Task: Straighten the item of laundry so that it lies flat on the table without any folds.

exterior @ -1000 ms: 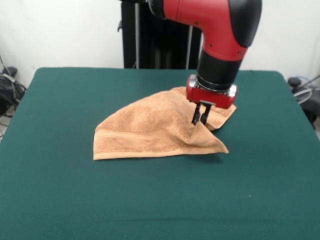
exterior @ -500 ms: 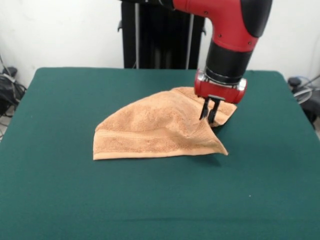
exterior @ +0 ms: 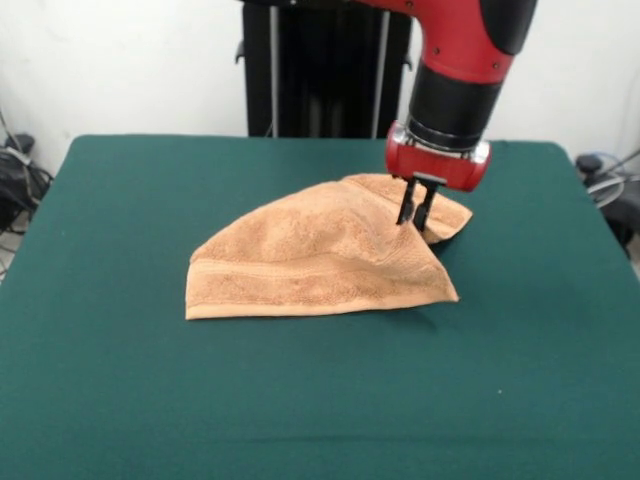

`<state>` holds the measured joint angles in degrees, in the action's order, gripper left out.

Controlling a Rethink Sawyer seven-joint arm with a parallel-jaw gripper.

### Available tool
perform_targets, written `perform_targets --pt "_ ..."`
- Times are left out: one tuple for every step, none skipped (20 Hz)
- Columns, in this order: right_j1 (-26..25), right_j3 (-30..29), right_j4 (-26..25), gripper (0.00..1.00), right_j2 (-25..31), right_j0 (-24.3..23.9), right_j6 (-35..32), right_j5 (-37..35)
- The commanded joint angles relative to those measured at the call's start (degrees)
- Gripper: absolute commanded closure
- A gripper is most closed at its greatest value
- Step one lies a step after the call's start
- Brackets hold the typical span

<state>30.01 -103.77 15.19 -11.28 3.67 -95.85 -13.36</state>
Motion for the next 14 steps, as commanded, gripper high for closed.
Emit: perform_targets --pt "2.27 -4.67 3.06 1.00 5.29 -2.43 -15.15 4.34" --pt "2.54 -5.34 3.05 1.00 5.79 -2.77 -15.26 4.95" --pt "2.79 -5.61 2.90 1.00 6.07 -3.13 -15.09 5.23" --pt "2.99 -5.89 2.80 1.00 6.19 -3.27 -15.18 5.76" --pt "3.16 -6.13 2.75 1.00 6.39 -3.48 -15.11 5.91" --pt "3.27 -6.20 2.70 1.00 6.37 -3.57 -15.06 6.09" --pt "3.37 -6.26 2.66 1.00 6.35 -3.67 -15.01 6.26" --pt "3.43 -6.14 2.74 1.00 6.17 -3.56 -15.04 6.21" --pt "3.59 -6.39 2.81 1.00 6.12 -3.48 -15.23 6.43" --pt "3.74 -6.63 2.84 1.00 6.34 -3.66 -15.28 6.58" --pt "3.87 -6.88 2.98 1.00 6.51 -3.77 -15.46 6.75" --pt "3.84 -6.81 2.95 1.00 6.40 -3.63 -15.40 6.79" --pt "3.98 -6.87 3.00 1.00 6.29 -3.66 -15.38 6.72" --pt "4.03 -6.84 2.99 1.00 6.06 -3.51 -15.30 6.67"
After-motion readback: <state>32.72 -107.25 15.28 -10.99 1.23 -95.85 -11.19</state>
